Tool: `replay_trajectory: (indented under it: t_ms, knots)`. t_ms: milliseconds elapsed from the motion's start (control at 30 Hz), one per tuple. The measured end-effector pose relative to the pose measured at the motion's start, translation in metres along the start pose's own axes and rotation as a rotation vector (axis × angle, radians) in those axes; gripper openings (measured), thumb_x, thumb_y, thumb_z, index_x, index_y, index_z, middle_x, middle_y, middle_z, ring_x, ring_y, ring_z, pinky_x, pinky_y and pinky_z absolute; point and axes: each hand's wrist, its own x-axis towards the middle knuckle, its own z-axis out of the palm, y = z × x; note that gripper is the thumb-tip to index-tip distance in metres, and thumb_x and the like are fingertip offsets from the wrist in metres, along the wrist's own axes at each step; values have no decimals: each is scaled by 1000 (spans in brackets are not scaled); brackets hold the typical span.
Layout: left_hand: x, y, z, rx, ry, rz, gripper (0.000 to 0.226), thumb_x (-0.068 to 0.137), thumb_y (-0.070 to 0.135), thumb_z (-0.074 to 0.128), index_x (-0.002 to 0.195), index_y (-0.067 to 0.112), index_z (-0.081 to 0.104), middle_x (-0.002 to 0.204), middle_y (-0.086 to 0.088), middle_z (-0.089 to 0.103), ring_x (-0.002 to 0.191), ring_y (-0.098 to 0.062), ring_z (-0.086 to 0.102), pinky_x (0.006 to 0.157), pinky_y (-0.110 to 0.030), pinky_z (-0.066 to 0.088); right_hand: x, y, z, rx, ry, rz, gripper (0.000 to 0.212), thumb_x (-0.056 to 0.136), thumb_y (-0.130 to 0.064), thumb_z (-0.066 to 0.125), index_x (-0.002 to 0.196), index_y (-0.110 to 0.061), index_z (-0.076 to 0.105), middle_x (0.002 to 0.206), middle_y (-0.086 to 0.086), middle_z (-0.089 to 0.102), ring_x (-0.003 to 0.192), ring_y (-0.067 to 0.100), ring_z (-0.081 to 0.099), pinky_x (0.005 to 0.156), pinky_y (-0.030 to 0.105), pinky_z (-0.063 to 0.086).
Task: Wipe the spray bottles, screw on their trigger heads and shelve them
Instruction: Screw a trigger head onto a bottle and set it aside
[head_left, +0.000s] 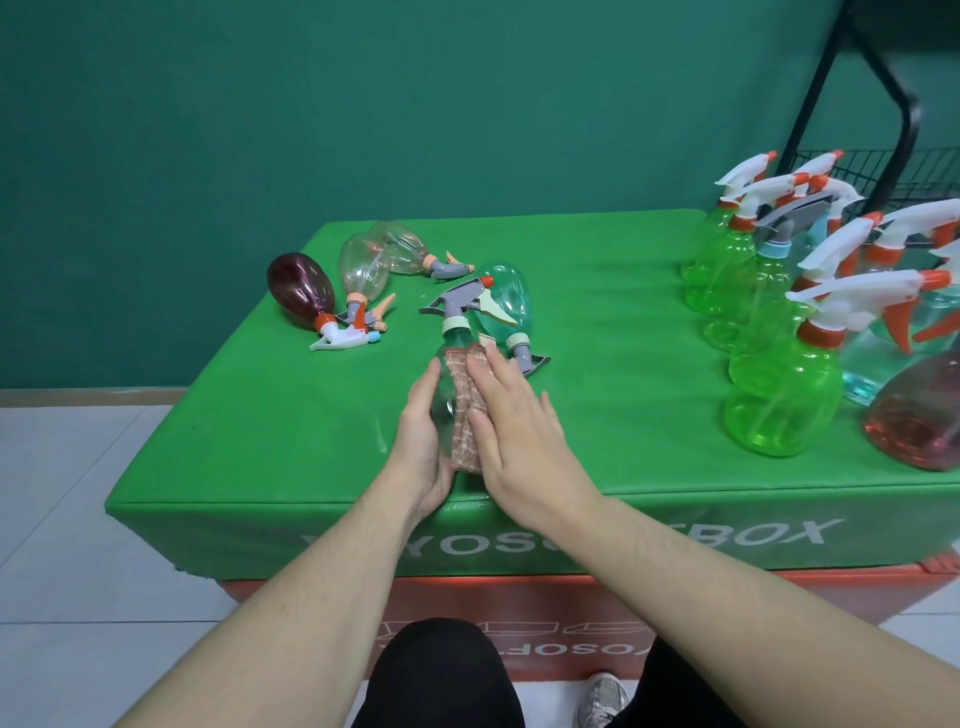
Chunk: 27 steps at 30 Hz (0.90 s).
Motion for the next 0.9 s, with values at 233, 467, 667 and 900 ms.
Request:
replay_trajectory:
  t_ms: [233, 467, 667, 900]
  knots:
    - [1, -2, -3, -33, 36, 37, 75, 81, 53, 79, 135, 11, 49, 119, -16, 72, 101, -29, 72, 75, -38, 62, -15, 3, 5, -13, 12, -22, 53, 108, -35, 31, 159, -31, 18, 168, -16, 1, 154, 4, -4, 125, 54, 9]
    - [3, -3, -4, -2, -28, 28, 102, 70, 66, 84, 147, 9, 49, 138, -19, 64, 127, -35, 63, 96, -41, 59, -3, 1, 10, 50, 108, -61, 55, 104, -37, 29, 157, -20, 29, 168, -4, 16, 155, 15, 9, 125, 48, 19]
    - [2, -1, -4, 43, -122, 12, 68, 91, 61, 51, 146, 23, 54, 135, -5, 69, 119, -17, 69, 76, -32, 62, 33, -8, -1, 6, 139, -51, 52, 105, -26, 35, 156, -14, 33, 164, 3, 26, 152, 17, 18, 126, 29, 5]
    - [2, -1, -8, 105, -103, -30, 55, 97, 55, 49, 142, 24, 58, 119, -8, 76, 105, -22, 75, 75, -40, 62, 74, -11, -11, 103, 50, 146, 51, 107, -27, 36, 158, -18, 32, 164, 0, 30, 149, 17, 28, 122, 32, 20]
